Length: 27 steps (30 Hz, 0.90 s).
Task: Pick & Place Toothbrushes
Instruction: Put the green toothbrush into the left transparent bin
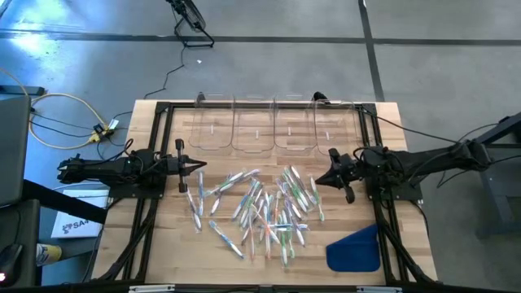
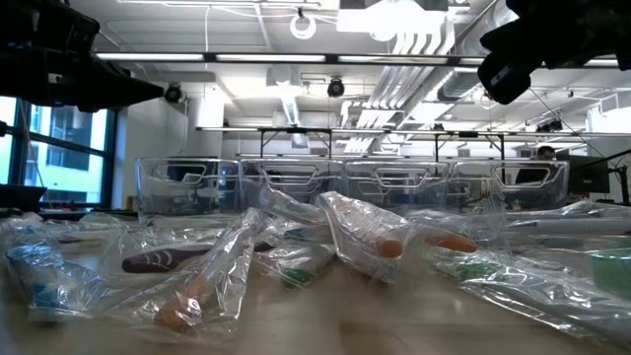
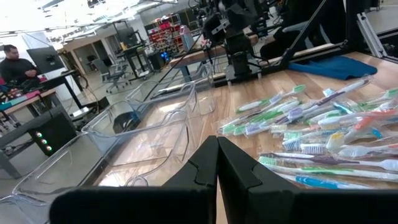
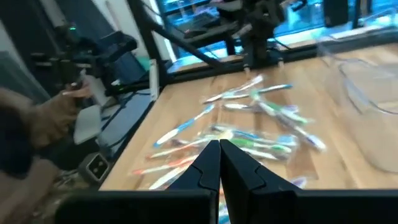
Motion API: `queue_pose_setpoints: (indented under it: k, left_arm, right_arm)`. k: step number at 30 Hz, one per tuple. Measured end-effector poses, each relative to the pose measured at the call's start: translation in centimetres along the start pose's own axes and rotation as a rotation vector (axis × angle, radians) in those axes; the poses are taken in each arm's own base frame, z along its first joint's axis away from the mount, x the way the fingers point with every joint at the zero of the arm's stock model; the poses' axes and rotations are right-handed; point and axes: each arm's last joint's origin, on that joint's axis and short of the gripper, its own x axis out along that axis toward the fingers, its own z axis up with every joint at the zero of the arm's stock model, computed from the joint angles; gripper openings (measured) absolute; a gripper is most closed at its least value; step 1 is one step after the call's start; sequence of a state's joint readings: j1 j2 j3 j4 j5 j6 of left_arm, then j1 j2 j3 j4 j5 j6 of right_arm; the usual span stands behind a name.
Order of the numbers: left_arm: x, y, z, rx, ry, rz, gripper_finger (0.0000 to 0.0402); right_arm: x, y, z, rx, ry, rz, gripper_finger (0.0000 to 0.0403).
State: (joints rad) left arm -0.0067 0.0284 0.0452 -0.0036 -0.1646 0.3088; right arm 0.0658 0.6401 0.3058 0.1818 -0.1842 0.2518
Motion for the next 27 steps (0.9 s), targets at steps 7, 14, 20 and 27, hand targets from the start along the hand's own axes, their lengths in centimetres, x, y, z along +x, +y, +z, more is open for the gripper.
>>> queue_pose_setpoints:
  k: [7,14,20,27]
  left_arm:
    - [0.0,0.0,0.0,0.000,0.000,0.000,0.0001]
    - [0.0,-0.1,-0.2,-0.007,0.026,-0.011,0.0001]
    - [0.0,-0.1,-0.2,-0.024,0.029,-0.012,0.0001]
    - [0.0,-0.1,-0.2,-0.022,0.030,-0.011,0.0001]
  right_arm:
    - [-0.3,0.9,3.6,-0.063,-0.380,0.065,0.0002]
    - [-0.4,1.0,7.0,0.020,-0.275,-0.318,0.0002]
    - [0.4,1.3,8.4,0.309,-0.034,-0.607,0.0002]
    - [1.4,1.6,7.0,0.620,0.278,-0.726,0.0002]
